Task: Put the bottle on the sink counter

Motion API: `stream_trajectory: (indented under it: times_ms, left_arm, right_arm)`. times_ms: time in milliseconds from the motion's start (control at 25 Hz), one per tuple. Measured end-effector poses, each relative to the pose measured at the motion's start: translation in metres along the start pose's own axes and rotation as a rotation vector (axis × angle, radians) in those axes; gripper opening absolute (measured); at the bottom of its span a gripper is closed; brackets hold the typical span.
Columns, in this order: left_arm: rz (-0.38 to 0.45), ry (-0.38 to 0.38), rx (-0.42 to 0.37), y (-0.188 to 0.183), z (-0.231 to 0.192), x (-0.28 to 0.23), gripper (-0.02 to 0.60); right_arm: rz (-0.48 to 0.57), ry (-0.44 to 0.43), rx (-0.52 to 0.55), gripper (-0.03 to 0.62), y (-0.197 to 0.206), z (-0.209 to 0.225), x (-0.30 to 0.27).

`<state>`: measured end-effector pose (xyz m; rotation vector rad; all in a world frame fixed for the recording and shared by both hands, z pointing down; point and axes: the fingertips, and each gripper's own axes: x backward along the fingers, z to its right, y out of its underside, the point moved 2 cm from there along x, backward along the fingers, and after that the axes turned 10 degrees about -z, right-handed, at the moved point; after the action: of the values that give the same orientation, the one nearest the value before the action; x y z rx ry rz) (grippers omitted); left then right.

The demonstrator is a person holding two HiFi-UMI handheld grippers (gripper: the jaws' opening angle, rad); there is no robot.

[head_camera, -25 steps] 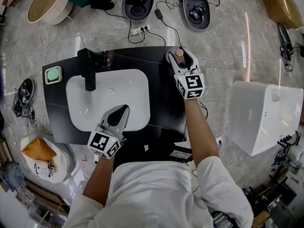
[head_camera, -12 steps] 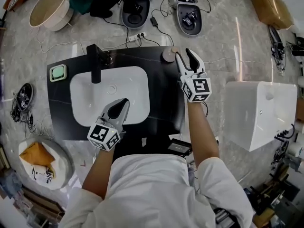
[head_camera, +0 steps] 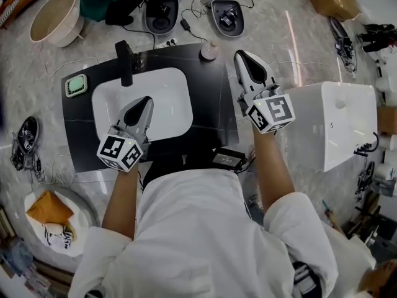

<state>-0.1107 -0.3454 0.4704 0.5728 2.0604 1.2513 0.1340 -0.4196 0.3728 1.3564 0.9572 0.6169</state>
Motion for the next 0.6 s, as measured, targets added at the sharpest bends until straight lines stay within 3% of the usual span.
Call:
stream_trajectory:
  times_ms: [280, 600]
  left_arm:
    - [0.054, -0.01, -0.028, -0.017, -0.007, 0.058, 0.025]
    - [0.078, -0.067, -0.064, -0.005, 0.013, 0.088, 0.022]
  right_arm:
    - [0.015, -0.042, 0.041, 0.017, -0.028, -0.062, 0.05]
    - [0.028, -0.045, -0.021, 0.015, 0.003, -0.102, 0.099]
